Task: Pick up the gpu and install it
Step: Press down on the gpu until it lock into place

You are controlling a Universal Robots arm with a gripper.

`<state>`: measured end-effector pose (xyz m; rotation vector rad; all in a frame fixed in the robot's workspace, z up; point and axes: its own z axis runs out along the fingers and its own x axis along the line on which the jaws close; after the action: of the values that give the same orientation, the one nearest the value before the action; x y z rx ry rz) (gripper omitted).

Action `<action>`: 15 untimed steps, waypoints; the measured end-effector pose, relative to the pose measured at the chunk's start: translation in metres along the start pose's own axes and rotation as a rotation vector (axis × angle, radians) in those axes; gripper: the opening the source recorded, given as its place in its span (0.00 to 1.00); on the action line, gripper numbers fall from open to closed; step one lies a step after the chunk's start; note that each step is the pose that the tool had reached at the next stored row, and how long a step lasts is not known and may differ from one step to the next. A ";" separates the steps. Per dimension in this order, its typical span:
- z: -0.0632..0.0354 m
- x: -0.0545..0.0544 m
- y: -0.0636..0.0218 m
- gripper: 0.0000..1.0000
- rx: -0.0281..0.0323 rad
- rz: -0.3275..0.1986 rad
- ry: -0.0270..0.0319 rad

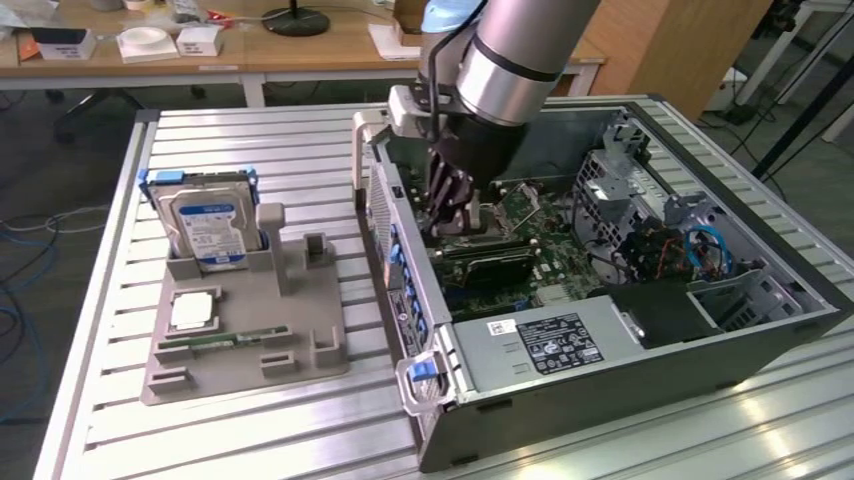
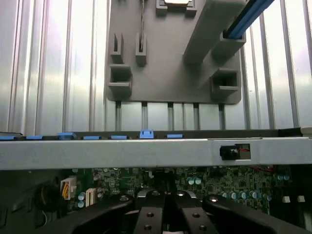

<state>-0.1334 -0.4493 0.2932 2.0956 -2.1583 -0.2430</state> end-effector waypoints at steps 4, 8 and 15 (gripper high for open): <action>-0.0004 0.000 0.0011 0.11 -0.0014 -0.004 -0.0035; 0.0008 -0.001 0.0018 0.11 -0.0014 -0.005 -0.0105; 0.0027 -0.004 0.0067 0.11 -0.0015 -0.007 -0.0135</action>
<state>-0.1404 -0.4451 0.2919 2.1066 -2.1584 -0.2601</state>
